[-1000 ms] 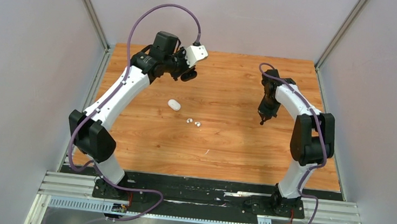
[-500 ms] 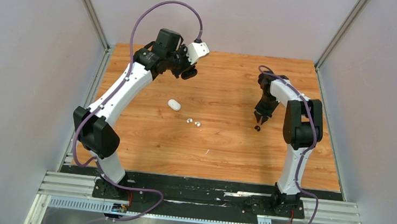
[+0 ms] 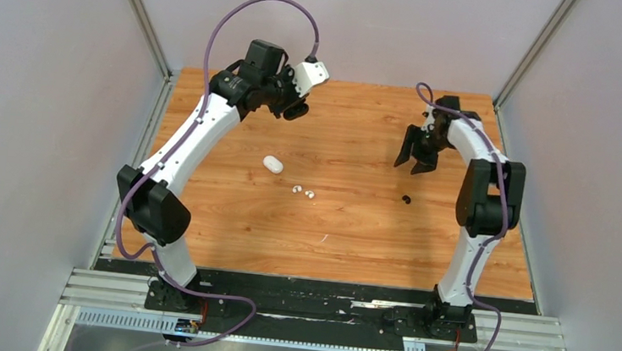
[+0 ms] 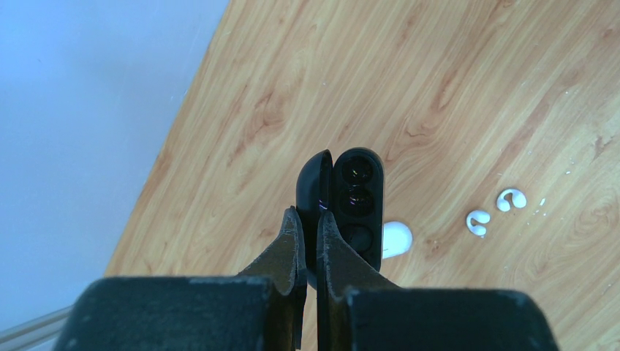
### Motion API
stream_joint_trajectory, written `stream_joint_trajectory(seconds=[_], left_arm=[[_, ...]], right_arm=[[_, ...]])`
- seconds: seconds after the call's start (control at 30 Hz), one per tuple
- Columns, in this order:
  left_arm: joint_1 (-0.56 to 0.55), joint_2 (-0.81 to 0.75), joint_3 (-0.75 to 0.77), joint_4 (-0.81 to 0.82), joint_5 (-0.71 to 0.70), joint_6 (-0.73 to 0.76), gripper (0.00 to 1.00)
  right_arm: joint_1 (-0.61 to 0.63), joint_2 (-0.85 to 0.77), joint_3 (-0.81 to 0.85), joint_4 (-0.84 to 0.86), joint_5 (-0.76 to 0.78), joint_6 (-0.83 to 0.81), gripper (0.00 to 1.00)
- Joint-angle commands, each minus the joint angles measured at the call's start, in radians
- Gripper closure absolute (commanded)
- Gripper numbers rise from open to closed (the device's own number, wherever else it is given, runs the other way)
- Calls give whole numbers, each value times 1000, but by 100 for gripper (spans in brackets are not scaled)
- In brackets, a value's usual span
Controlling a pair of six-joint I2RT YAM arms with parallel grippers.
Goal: Insert the wireless bluetooth earbuds into the charging case
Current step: Place the right earbud at the center of the board, then pick up the right earbud from the center of the board.
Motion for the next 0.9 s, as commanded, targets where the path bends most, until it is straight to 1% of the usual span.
stream_joint_trajectory(seconds=[0.0,0.07,0.2,0.27,0.37,0.47,0.5,0.57,0.6,0.67,0.77,0.87], left_arm=[[-3,-9,49,-1,-9,31,100],[-3,-12,51,2,-17,37,100],[-3,-11,53,4,-26,34,100],[-3,-9,52,1,-25,29,100],[-3,-12,51,-15,-5,18,100],[-2,-15,61,-35,9,5,100],[-1,-14,68,-38,13,1,100],[2,-14,72,-36,18,-6,100],[2,-15,73,-33,17,-7,100],[3,-16,73,-33,19,-12,100],[3,-21,64,-34,22,-18,100],[3,-23,59,-31,21,-23,100]], right_arm=[[-92,-119,-2,0,-396,-548,43],[-95,-153,-38,-1,-398,-635,41],[-95,-151,-72,-16,-399,-709,42],[-95,-118,-67,-44,-400,-713,41],[-92,-111,-100,-47,-397,-718,38],[-93,-113,-137,-39,-373,-707,38],[-93,-110,-145,-39,-365,-705,39],[-94,-110,-162,-39,-357,-714,48],[-93,-111,-169,-38,-357,-723,51],[-94,-107,-181,-46,-347,-732,52],[-98,-99,-194,-60,-336,-743,61],[-102,-104,-205,-53,-320,-743,63]])
